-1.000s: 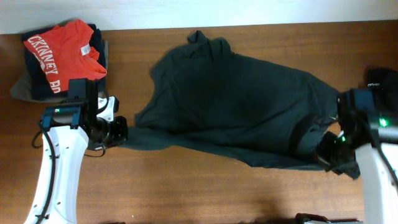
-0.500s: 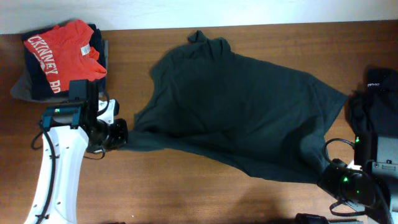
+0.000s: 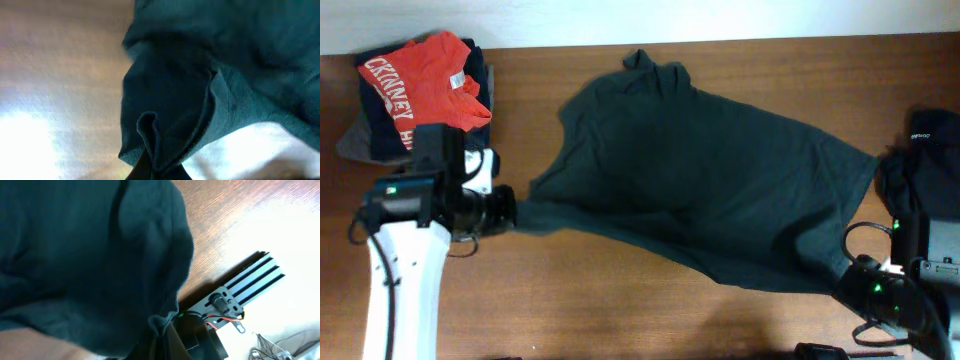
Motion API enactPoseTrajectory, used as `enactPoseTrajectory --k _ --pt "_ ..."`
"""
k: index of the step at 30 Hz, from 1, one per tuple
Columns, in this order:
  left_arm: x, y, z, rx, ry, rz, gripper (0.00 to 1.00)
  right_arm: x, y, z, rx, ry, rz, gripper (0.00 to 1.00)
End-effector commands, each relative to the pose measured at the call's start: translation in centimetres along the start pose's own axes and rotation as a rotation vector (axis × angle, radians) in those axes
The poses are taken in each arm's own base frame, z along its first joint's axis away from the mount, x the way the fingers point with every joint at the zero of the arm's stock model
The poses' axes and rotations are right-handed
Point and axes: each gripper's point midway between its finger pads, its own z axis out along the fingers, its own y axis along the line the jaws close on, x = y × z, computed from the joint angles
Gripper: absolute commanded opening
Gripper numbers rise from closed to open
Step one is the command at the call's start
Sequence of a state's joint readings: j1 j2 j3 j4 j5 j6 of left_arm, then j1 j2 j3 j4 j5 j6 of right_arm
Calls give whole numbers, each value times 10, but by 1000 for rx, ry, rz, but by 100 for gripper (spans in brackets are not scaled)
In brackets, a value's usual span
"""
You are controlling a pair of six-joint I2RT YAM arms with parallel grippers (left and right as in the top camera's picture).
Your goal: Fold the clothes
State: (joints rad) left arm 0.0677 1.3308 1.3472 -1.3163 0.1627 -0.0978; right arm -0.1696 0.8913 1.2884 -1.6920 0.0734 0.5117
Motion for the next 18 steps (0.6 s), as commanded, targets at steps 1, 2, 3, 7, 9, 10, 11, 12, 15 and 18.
enactPoseTrajectory --k 1,2,3,7,9,10,11,12,15,18 --pt "-20 -3 -19 -4 -100 22 0 -13 -2 1 51 -8 -8 4" --pt "-24 -4 -20 -2 -120 26 0 -16 0 3 54 0 -9 4" --pt "-28 -4 -20 0 -135 28 1 -19 2 6 59 7 -10 4" --pt "-38 -5 -17 2 -156 32 1 -33 11 19 75 40 -24 4" --pt "-39 -4 -12 1 -140 29 1 -38 14 26 86 58 -26 4" --pt "-39 -4 -8 3 -126 27 1 -41 16 29 91 66 -27 4" --pt "-39 -5 -5 8 -113 26 1 -44 18 33 94 72 -28 4" --pt "-39 -6 0 17 -97 24 1 -48 20 36 94 73 -28 4" --pt "-38 -11 12 57 -49 18 1 -58 26 45 95 74 -27 4" --pt "-39 -12 23 70 -14 11 1 -67 31 52 93 64 -25 4"
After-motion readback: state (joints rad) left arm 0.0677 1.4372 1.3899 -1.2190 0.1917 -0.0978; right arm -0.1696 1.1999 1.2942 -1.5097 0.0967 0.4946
